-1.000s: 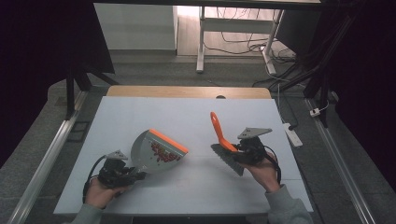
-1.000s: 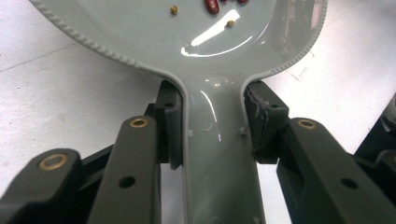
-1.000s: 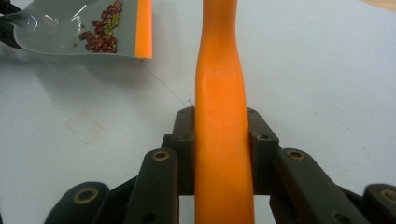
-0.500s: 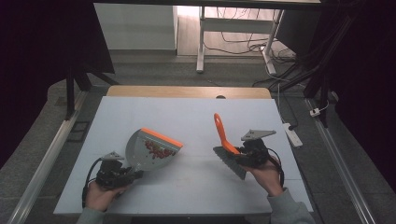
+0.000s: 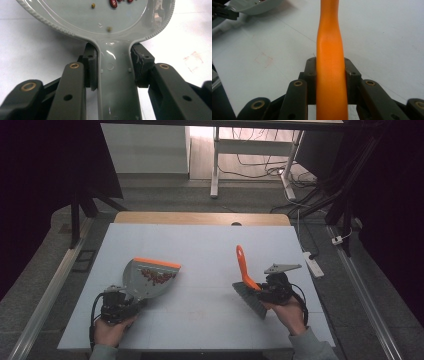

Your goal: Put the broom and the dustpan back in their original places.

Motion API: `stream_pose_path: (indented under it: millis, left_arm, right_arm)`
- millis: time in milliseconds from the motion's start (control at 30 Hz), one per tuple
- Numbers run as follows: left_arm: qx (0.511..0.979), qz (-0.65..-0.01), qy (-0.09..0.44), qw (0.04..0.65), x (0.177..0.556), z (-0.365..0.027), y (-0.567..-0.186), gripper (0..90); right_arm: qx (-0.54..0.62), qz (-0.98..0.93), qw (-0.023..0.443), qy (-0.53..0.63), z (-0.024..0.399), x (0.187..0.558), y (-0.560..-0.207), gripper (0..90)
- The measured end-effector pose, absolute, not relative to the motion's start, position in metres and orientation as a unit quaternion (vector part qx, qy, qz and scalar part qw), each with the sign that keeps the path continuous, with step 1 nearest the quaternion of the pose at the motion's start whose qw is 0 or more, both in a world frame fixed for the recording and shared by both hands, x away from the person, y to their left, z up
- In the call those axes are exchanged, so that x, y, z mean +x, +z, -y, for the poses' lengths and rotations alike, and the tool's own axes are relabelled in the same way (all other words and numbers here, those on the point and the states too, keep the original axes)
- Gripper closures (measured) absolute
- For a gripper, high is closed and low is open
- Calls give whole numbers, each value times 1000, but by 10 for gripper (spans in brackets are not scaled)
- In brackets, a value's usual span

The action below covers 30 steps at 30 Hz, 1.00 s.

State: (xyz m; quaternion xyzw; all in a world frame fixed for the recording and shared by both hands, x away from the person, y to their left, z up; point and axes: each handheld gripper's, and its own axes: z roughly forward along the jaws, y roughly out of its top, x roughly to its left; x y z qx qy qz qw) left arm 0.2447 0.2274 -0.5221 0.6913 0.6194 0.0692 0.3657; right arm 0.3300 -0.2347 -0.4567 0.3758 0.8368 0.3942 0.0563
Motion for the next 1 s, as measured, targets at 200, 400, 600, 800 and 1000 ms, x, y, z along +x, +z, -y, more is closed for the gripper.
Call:
stream_pose_path:
  millis: [200,400,600,800,1000]
  left_arm:
    - [676,-642,73,356,247,-225,-527,617]
    - [666,-655,73,350,249,-226,-531,616]
    - [666,-660,74,340,251,-225,-534,616]
    - [667,-660,77,337,252,-223,-535,615]
    - [665,-659,76,343,251,-224,-534,608]
  right_arm:
    - [392,-829,31,397,238,333,-464,710]
    - [408,-828,16,385,239,339,-476,710]
    - [432,-821,14,373,247,348,-484,709]
    - [445,-821,21,357,253,360,-489,687]
    - [448,-826,37,340,259,369,-494,604]
